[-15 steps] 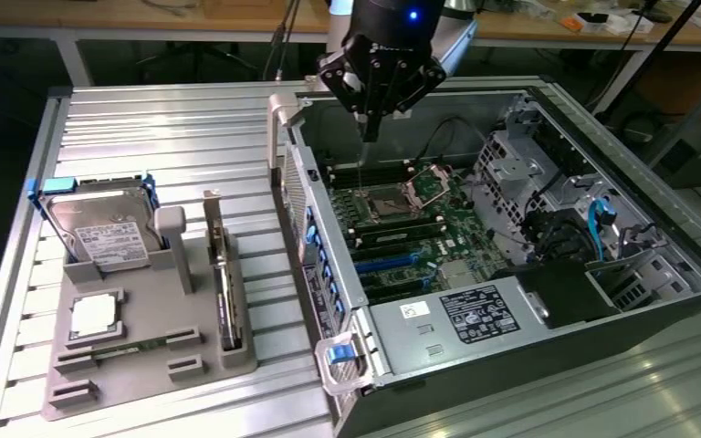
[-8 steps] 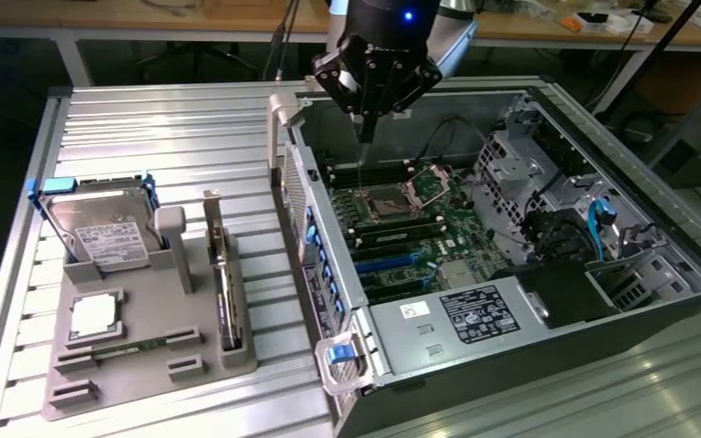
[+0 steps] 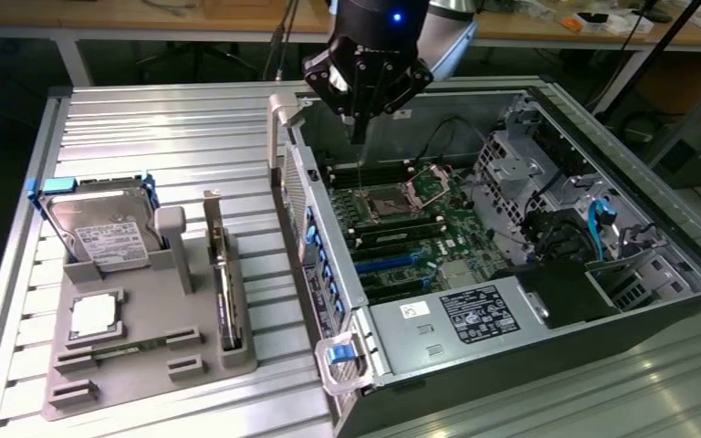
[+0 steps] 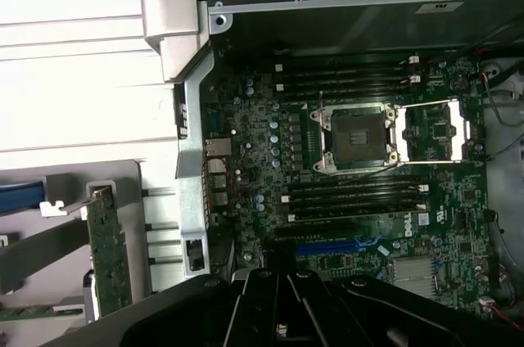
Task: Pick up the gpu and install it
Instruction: 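Reach for the gpu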
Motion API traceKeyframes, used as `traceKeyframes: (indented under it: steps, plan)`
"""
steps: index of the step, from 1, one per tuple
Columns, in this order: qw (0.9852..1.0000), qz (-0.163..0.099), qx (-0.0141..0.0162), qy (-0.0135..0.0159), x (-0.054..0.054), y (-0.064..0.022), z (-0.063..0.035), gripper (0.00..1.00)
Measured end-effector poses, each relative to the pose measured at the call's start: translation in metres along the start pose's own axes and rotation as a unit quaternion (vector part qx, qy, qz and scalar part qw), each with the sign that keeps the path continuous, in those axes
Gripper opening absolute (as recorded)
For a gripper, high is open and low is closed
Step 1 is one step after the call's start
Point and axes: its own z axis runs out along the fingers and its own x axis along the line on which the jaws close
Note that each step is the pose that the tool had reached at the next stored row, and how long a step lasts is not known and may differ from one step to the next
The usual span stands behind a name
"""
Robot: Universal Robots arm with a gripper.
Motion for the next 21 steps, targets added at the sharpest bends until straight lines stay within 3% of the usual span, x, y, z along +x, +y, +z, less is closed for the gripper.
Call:
traceKeyframes:
  steps: [21]
  plan:
    - [1.0000,0.000,0.0001,0.0007,0.023,-0.0025,0.0017,0.11]
